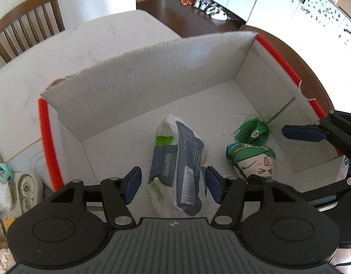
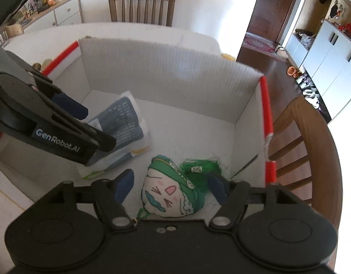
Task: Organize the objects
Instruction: 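Open both tools to release the wipe pack and doll in the box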
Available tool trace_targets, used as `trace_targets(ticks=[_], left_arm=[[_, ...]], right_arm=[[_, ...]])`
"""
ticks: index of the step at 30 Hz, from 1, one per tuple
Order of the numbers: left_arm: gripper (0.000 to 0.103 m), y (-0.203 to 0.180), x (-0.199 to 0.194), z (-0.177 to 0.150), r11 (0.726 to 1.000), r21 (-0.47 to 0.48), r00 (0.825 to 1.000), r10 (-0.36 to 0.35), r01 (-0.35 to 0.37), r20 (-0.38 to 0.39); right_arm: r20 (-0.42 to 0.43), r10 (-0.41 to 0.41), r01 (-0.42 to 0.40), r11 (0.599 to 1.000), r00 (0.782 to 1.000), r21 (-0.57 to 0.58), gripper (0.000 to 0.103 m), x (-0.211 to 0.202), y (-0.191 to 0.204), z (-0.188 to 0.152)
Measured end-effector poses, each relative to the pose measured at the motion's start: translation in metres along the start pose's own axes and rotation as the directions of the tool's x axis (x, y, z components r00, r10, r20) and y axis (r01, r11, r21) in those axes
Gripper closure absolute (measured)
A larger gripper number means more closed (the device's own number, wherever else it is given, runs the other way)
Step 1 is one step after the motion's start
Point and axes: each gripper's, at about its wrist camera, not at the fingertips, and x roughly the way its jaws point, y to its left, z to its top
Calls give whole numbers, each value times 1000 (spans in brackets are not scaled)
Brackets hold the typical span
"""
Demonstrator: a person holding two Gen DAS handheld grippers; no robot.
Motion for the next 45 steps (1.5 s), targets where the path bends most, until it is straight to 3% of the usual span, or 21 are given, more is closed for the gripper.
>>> trace_targets(ticks=[16, 21, 32, 45], left_arm=[[42, 6, -74, -20, 999, 11, 983, -47, 45, 176], [35, 16, -98, -33, 998, 13, 972, -56, 55, 230], [20, 56, -148, -69, 999, 0, 937, -34, 37, 348], [11, 126, -179, -112, 997, -56, 909, -24, 52, 417]], right_arm=[[142, 51, -72, 986, 989, 147, 23, -71, -3, 2], [179, 44, -78, 978, 983, 191, 21, -86, 8, 1], [259, 34, -99, 965, 965, 242, 6, -115, 54, -1], [289, 16, -87, 968, 957, 235, 2, -128, 132, -2]])
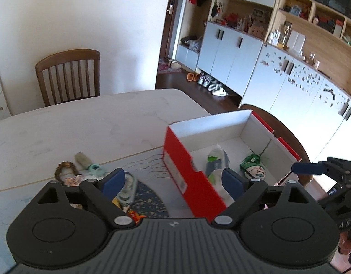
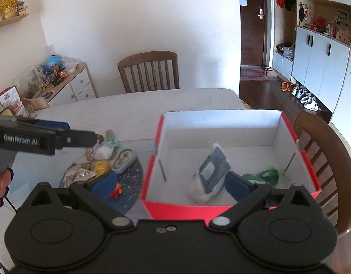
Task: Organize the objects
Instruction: 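Open both tools to release the wipe pack and doll in the box, then grasp the silver snack bag with the left tool while the right tool grasps the black bag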
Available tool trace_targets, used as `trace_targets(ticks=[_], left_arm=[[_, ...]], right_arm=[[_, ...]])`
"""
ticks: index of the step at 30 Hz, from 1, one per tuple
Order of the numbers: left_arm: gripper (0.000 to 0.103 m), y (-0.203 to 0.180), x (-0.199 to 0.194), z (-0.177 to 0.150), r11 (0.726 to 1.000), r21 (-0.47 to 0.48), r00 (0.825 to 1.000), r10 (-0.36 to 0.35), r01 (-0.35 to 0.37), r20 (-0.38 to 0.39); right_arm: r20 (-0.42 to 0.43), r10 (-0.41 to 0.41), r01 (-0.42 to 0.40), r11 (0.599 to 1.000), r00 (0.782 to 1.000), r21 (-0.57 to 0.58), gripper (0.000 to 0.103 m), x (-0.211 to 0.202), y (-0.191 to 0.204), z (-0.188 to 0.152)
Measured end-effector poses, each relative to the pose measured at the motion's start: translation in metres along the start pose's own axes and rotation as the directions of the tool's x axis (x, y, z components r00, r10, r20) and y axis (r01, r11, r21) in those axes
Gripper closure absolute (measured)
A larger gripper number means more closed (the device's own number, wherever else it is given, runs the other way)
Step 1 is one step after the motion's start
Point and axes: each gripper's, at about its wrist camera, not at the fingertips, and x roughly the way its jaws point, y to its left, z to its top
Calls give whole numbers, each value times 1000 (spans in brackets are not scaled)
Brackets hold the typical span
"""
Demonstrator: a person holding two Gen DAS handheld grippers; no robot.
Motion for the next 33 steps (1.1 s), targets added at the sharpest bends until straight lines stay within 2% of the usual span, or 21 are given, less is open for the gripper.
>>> trace_targets(ticks=[6, 10, 17, 22, 30, 33], left_arm=[[0, 32, -11, -7, 999, -25, 999, 30, -29, 19], [0, 51, -13, -14, 998, -28, 998, 62, -61, 24], [0, 82, -17, -34, 998, 4, 995, 57, -57, 83], [0, 98, -13, -48, 998, 24, 994, 58, -61, 88], [0, 118, 3, -71, 999, -2, 998, 40, -39, 39], [0, 122, 10, -80, 999, 22, 999, 36, -37, 25]], right_arm=[[-4, 3, -3, 1000, 1000, -22, 2, 2, 32, -8], [-13, 3, -3, 999, 1000, -44, 2, 7, 52, -14], [-45, 6, -10, 997, 999, -72, 2, 24, 79, -29], [-75, 25, -31, 996, 997, -79, 3, 37, 95, -40], [-125, 37, -48, 994, 992, -93, 3, 57, 113, -57], [-150, 43, -59, 993, 988, -102, 4, 65, 118, -63]])
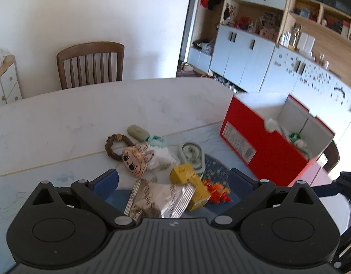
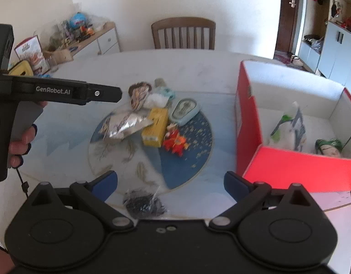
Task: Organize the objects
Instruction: 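Grasp the silver snack bag with the left tool while the right tool grasps the black bag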
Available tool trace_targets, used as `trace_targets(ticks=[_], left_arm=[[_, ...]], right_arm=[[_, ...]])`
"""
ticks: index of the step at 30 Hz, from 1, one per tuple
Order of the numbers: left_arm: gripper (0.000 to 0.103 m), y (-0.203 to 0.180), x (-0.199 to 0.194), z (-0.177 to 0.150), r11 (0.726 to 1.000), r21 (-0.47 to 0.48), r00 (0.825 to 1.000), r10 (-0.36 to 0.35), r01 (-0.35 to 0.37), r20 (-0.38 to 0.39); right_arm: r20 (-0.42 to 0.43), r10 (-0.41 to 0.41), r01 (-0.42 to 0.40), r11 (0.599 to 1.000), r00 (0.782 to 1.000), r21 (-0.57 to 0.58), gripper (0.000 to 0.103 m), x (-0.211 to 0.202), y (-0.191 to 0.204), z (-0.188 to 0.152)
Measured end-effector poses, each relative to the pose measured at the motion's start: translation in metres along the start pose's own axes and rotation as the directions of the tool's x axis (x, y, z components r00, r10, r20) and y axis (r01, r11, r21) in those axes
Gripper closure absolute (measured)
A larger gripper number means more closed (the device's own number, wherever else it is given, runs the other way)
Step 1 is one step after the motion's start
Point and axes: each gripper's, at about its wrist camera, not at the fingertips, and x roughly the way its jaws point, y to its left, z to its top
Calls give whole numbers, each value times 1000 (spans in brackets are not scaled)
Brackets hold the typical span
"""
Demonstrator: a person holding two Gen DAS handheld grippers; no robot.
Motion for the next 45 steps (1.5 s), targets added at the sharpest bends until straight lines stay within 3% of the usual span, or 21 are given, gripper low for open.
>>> trace_targets(ticks=[10, 17, 22, 25, 31, 36, 41, 45], left_arm=[[0, 8, 41, -21, 999, 47, 996, -6, 10, -86], [0, 23, 67, -27, 1000, 15, 988, -5, 7, -155], [1, 36, 82, -31, 997, -66, 973, -50, 36, -226], [1, 39, 83, -32, 996, -85, 972, -58, 40, -228], [17, 37, 80, -31, 996, -73, 973, -64, 49, -222], [40, 39, 75, -31, 996, -76, 974, -59, 43, -218], [50, 38, 69, -31, 997, -69, 978, -38, 25, -204], [52, 39, 65, -32, 998, -66, 980, -27, 14, -199]], right_arm=[[-82, 25, -31, 997, 996, -73, 8, 29, 18, -11], [-119, 32, -46, 993, 992, -113, 16, 46, 30, -15], [-146, 38, -55, 992, 989, -116, 24, 57, 32, -17], [-156, 44, -62, 992, 987, -114, 26, 60, 32, -18], [-174, 41, -67, 987, 984, -146, 38, 64, 36, -21], [-175, 38, -68, 983, 984, -172, 50, 61, 39, -23], [-166, 36, -68, 980, 985, -189, 61, 59, 39, -25], [-146, 43, -71, 979, 988, -192, 63, 52, 39, -26]])
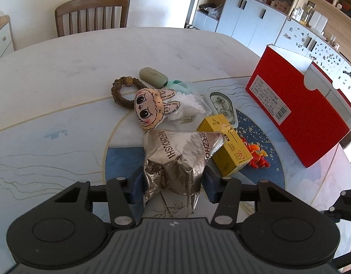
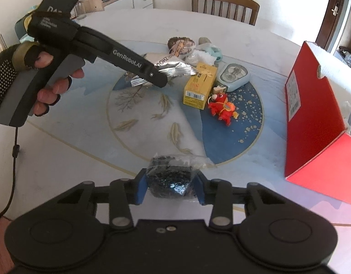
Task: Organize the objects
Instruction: 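Grasp the silver snack bag with the left tool while the right tool grasps the black bag, then carry the silver bag and black bag into the red shoebox with both tools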
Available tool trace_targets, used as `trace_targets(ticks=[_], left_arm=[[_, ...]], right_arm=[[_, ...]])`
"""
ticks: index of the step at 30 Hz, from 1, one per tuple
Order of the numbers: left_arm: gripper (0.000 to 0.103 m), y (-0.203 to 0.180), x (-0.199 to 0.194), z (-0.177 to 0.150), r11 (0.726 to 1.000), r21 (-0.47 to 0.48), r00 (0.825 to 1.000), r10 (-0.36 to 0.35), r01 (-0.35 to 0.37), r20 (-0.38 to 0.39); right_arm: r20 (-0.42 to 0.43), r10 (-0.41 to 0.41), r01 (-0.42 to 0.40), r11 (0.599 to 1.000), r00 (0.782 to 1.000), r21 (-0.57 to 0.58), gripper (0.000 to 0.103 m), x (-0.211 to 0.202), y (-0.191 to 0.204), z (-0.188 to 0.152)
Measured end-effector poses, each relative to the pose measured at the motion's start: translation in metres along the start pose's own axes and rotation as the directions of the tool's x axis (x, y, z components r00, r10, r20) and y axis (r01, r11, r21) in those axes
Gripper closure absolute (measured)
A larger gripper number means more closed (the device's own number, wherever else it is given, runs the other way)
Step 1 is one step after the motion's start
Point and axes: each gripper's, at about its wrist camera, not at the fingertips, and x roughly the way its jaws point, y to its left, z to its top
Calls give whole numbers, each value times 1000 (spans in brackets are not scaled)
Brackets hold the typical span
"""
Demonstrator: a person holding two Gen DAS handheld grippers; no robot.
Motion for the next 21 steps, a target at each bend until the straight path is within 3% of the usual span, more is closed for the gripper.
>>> trace_targets(ticks=[10, 21], left_arm=[[52, -6, -29, -11, 1000, 4, 1000, -11, 11, 28], [52, -50, -77, -6, 996, 70, 993, -63, 56, 102]], right_arm=[[84, 4, -7, 999, 996, 43, 63, -33, -10, 1], [200, -26, 7, 995, 979, 96, 64, -83, -34, 12]])
